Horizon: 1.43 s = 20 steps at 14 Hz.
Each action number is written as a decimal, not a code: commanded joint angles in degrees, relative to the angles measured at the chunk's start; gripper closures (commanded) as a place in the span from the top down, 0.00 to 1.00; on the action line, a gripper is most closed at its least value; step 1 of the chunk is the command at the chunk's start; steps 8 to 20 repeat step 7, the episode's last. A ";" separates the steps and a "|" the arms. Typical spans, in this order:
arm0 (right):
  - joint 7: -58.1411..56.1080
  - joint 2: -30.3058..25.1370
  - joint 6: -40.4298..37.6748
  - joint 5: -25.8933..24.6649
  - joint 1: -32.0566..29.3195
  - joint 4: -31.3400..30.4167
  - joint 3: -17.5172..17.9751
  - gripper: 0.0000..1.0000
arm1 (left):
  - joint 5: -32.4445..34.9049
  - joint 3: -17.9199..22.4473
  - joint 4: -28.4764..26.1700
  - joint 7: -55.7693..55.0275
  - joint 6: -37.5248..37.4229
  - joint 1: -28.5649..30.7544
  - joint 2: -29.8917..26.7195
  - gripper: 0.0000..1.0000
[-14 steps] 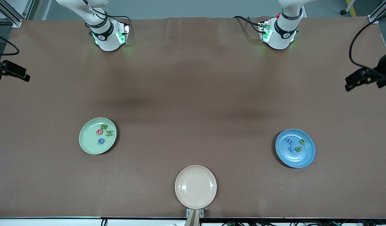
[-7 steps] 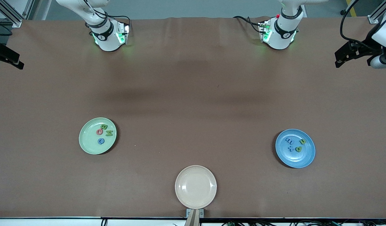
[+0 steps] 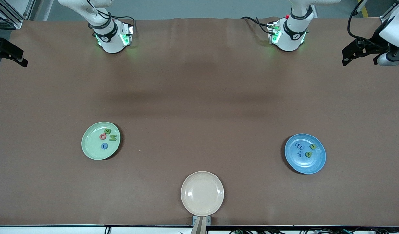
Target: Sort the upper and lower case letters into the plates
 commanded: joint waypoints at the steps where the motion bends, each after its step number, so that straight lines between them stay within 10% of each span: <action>1: -0.74 -1.34 -0.21 1.79 -0.59 -0.77 0.28 1.00 | -0.97 0.54 0.99 1.00 0.50 -0.32 0.21 1.00; 20: -5.67 -1.34 -0.74 1.62 -0.85 -0.77 -1.12 1.00 | -1.14 0.54 2.23 1.08 0.50 -0.15 0.91 1.00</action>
